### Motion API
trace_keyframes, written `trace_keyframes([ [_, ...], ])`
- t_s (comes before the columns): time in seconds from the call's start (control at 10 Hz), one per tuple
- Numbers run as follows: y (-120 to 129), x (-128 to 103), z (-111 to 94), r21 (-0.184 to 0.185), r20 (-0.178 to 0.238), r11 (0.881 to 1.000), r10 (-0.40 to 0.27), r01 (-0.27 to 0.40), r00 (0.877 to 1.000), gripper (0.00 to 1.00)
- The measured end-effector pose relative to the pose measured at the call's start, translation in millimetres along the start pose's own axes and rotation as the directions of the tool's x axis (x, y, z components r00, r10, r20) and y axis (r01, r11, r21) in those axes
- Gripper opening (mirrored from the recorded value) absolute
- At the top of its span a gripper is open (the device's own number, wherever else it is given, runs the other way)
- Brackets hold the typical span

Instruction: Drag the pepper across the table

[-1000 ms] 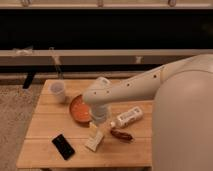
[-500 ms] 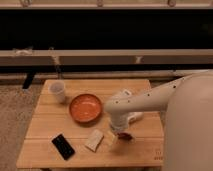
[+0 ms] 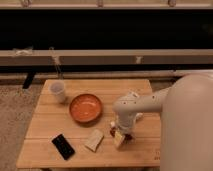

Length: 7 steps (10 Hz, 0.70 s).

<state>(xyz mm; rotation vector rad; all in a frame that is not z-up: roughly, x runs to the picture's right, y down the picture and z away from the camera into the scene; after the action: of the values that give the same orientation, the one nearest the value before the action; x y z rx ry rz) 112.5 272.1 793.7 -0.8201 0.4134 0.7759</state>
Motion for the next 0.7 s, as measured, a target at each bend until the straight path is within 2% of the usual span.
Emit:
trace_keyframes([
  [0.1, -2, 5, -2, 0.005, -0.008, 1.000, 0.000, 0.000, 1.000, 0.62],
  [0.3, -1, 10, -6, 0.016, -0.021, 1.000, -0.009, 0.009, 1.000, 0.45],
  [0.4, 3, 13, -7, 0.019, -0.032, 1.000, -0.014, 0.014, 0.999, 0.34],
  [0.7, 5, 31, -9, 0.018, -0.066, 1.000, -0.017, 0.018, 0.998, 0.05],
])
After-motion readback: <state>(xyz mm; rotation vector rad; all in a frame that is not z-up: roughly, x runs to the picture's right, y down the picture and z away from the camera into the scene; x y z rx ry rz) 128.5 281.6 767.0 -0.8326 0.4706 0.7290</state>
